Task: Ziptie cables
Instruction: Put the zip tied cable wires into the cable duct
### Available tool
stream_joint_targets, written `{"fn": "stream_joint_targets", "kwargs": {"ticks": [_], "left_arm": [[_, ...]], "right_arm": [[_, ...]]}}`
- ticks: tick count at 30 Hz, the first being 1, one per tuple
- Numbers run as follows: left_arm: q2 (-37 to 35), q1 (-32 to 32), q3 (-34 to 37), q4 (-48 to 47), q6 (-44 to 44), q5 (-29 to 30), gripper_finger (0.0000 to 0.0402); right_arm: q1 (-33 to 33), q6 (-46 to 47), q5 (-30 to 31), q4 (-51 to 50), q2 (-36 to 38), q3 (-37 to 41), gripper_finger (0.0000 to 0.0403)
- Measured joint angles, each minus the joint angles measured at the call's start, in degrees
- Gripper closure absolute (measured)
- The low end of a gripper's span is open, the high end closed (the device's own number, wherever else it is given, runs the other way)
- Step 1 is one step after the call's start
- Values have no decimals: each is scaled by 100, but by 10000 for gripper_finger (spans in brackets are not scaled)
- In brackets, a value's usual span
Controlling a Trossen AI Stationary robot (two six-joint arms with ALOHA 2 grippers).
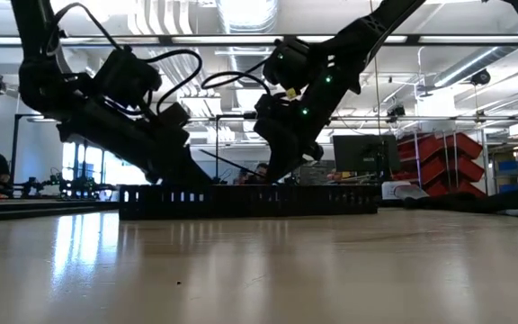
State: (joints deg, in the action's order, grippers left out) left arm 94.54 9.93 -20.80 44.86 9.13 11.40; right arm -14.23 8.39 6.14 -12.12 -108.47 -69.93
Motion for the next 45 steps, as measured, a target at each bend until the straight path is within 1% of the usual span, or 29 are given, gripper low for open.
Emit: {"fn": "stream_joint_targets", "kwargs": {"ticks": [3,6,13,17,20,24,27,30,34,37,41,45], "left_arm": [[195,0,-20,107,21,-9,251],[230,-2,-26,63,38,-7,282],[-9,-2,-22,-56,43,-3,357],[-186,-2,-2,-209,26,-310,381],[-329,-16,-2,-394,3,-485,389],[-426,-93,4,-520,62,-494,395],[-414,-159,-21,-526,136,-486,396],[-331,-243,-154,-534,190,-482,397],[-211,-330,-455,-742,150,-451,397],[-168,-348,-708,-1115,93,-427,397],[-168,-352,-942,-1635,79,-292,397],[-170,-350,-953,-1690,33,-188,397]], "right_arm": [[15,27,-5,-97,111,-4,403],[24,78,-1,-306,229,-7,403],[210,-2,-12,-511,263,53,403],[319,-7,-33,-623,261,168,403],[321,268,-53,-726,261,225,403],[310,519,-45,-1021,260,285,403],[310,661,-99,-1034,247,291,403],[310,756,-273,-1026,243,291,403],[310,813,-318,-947,153,291,403],[310,788,-322,-880,96,291,403],[310,524,-322,-874,86,291,403],[310,270,-320,-865,97,291,395]]}}
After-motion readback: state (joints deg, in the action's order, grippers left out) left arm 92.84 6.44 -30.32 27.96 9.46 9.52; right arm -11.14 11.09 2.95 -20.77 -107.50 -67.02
